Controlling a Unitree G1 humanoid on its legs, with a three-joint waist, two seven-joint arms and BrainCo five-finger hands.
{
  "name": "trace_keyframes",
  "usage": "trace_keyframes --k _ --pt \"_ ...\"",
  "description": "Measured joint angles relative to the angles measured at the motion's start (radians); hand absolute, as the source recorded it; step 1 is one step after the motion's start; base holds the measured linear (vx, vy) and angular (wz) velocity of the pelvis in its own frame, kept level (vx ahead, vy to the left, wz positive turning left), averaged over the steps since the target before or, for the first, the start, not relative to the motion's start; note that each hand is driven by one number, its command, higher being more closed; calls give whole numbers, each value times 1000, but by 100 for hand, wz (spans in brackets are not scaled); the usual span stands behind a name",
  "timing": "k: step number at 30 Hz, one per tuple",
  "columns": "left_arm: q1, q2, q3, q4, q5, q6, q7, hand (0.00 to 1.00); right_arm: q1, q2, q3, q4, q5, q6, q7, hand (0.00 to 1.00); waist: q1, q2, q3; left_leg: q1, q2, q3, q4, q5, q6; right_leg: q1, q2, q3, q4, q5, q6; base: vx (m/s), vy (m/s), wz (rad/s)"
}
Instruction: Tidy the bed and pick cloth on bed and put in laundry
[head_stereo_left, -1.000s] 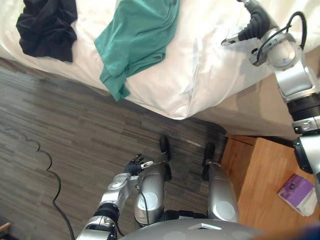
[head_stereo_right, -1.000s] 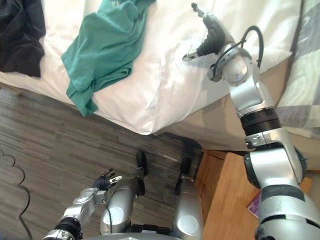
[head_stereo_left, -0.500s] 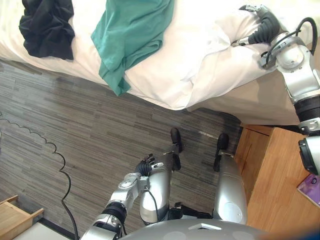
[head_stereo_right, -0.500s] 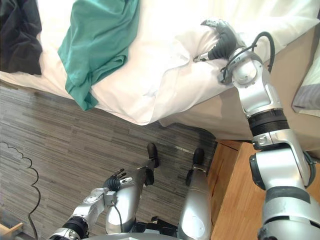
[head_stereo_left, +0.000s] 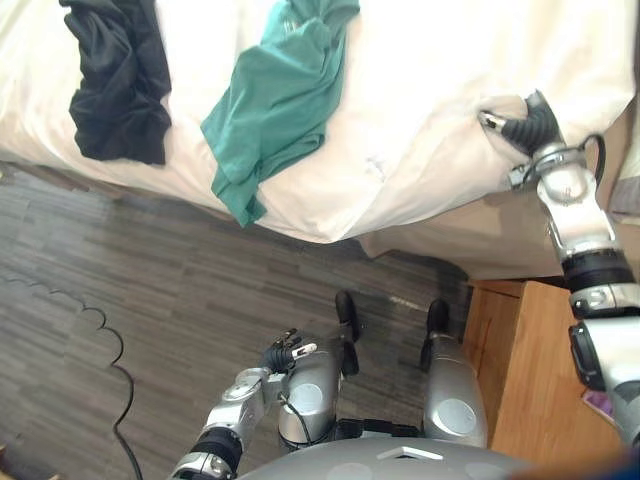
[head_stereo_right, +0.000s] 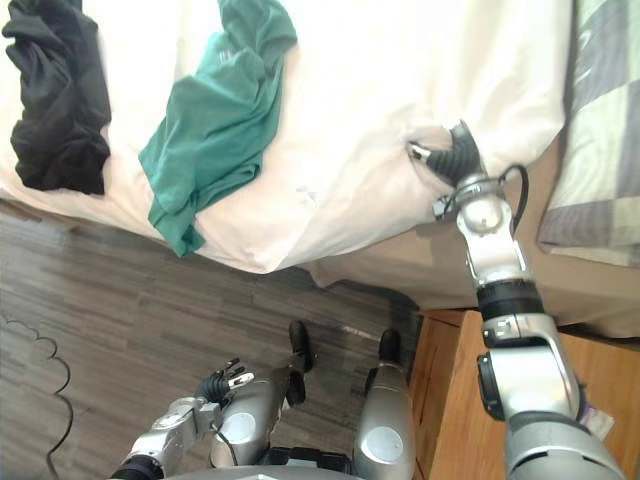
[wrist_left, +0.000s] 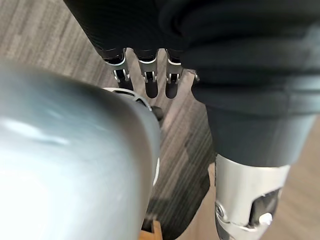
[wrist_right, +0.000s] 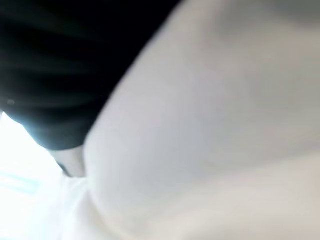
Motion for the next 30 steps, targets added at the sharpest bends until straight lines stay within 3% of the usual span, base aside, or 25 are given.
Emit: trace_keyframes --k 1,2,6,8,13,16,23,27,28,30 --pt "20 4 9 3 1 0 -2 0 52 38 -45 -1 71 -2 -3 100 -4 -12 -28 29 -1 2 -20 1 -2 24 0 0 -15 1 2 177 11 -10" --pt "49 -1 36 14 10 -1 -5 0 120 90 -94 -1 186 -8 -4 0 -14 -23 -78 61 -5 11 -49 3 -5 55 3 0 -45 4 8 175 17 -14" --pt "69 -30 48 22 41 -9 -20 0 266 179 -167 3 321 -42 -4 0 -21 -34 -144 124 -13 27 -69 -9 -23 122 4 10 -91 13 20 105 30 -15" --pt "71 -54 73 58 51 -33 -31 0 366 260 -203 20 378 -85 -2 0 -32 -46 -184 154 -15 43 -70 -17 -33 154 4 25 -113 15 22 43 32 -17" --pt "86 -63 96 116 80 -46 -31 0 522 372 -227 57 394 -201 2 0 -71 -49 -243 181 -1 68 -76 -24 -32 185 23 39 -149 28 15 -24 -6 -16" --pt "85 -65 115 133 80 -46 -31 0 556 407 -235 60 402 -235 -9 0 -73 -47 -247 192 9 82 -77 -25 -32 192 34 54 -163 37 8 -58 -19 -19" --pt "91 -70 138 179 80 -40 -32 0 720 481 -276 203 411 -232 -70 0 -89 -39 -284 209 30 107 -77 -42 -44 216 58 69 -201 42 -4 -19 -22 -11" --pt "98 -76 154 183 79 -39 -34 0 763 480 -397 251 410 -218 -167 0 -96 -36 -287 225 33 128 -77 -45 -47 222 63 84 -203 51 -4 40 -7 -14" --pt "99 -75 154 183 80 -38 -35 0 762 476 -439 250 409 -218 -207 100 -96 -36 -287 229 33 129 -77 -44 -45 225 64 86 -205 51 -4 38 -15 -8" --pt "100 -75 154 181 80 -37 -41 0 761 461 -491 226 396 -218 -259 100 -96 -40 -289 240 33 128 -77 -48 -46 237 64 86 -206 51 -3 43 -18 -5"
